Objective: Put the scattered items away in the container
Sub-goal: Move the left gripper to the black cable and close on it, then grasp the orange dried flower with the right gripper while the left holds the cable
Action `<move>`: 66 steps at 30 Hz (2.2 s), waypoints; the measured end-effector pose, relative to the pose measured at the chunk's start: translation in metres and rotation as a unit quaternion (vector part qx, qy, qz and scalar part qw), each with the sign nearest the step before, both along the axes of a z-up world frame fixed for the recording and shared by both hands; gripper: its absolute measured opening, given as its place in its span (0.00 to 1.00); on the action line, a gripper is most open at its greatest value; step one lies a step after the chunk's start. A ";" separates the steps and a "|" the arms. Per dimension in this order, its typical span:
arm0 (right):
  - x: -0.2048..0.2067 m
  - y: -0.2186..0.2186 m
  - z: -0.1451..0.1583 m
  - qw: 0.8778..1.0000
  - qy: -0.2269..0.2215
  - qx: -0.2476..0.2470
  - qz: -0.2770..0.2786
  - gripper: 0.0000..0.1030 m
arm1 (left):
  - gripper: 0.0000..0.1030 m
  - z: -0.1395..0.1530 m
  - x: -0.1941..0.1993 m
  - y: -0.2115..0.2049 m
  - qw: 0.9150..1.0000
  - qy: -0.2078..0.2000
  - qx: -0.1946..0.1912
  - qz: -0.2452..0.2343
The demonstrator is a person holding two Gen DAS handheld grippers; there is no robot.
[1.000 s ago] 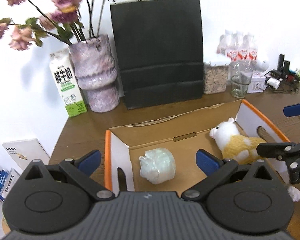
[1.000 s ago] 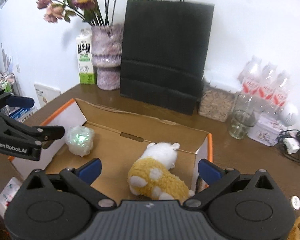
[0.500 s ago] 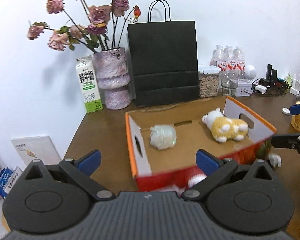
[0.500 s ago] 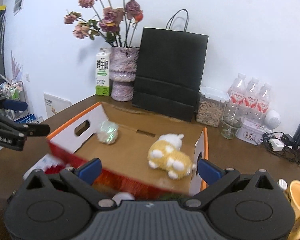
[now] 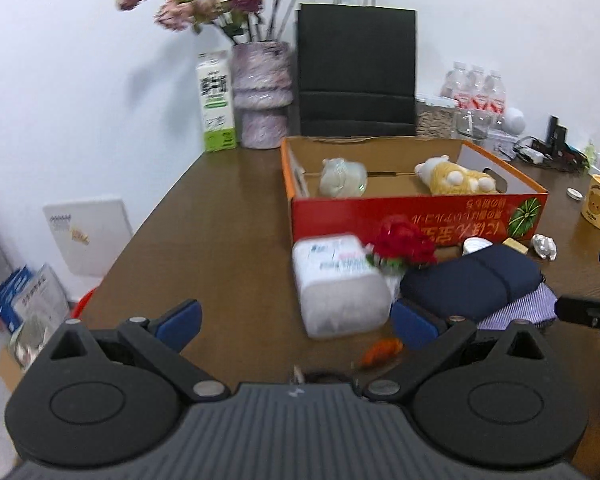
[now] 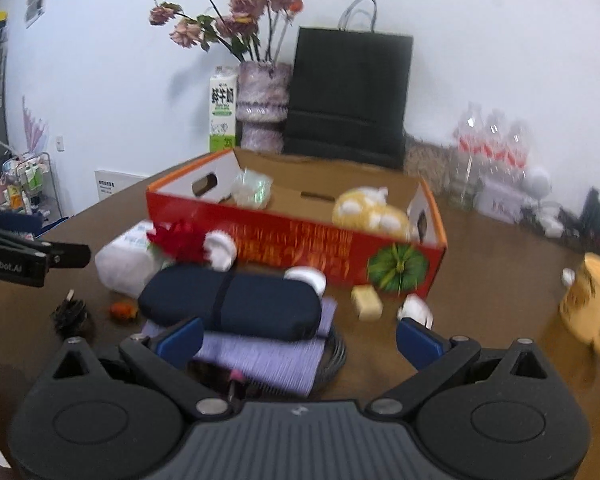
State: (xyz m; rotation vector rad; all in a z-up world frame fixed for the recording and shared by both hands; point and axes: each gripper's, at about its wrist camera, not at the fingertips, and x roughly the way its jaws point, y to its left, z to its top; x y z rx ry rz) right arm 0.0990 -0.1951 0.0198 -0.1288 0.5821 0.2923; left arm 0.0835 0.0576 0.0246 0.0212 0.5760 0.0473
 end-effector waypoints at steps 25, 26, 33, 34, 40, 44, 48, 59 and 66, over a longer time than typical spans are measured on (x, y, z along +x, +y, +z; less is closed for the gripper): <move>-0.020 0.015 -0.029 0.999 0.025 0.000 -0.021 1.00 | 0.82 -0.045 -0.007 -0.006 0.998 0.056 -0.014 -0.027; -0.020 0.015 -0.029 0.999 0.025 0.000 -0.021 1.00 | 0.82 -0.046 -0.006 -0.006 0.998 0.058 -0.016 -0.027; -0.020 0.022 -0.025 1.000 0.015 -0.002 -0.015 1.00 | 0.52 -0.045 -0.010 -0.003 0.999 0.045 -0.018 -0.022; -0.020 0.024 -0.023 1.000 0.012 -0.003 -0.012 1.00 | 0.51 -0.044 -0.010 -0.002 0.998 0.045 -0.023 -0.023; -0.023 0.044 -0.012 1.000 -0.008 -0.009 0.019 1.00 | 0.49 -0.041 -0.013 0.010 0.998 0.038 -0.042 -0.021; -0.022 0.062 -0.007 0.999 -0.012 -0.007 0.044 1.00 | 0.49 -0.034 -0.016 0.021 0.999 0.025 -0.044 -0.018; -0.020 0.083 -0.004 0.998 -0.006 -0.001 0.069 0.98 | 0.49 -0.028 -0.021 0.035 0.999 0.013 -0.041 -0.009; -0.007 0.144 -0.013 0.991 0.044 0.006 0.128 0.73 | 0.49 -0.020 -0.041 0.084 0.999 -0.006 -0.041 0.020; 0.012 0.165 -0.029 0.994 0.063 -0.014 0.085 0.58 | 0.49 -0.025 -0.044 0.107 0.998 -0.002 -0.051 0.032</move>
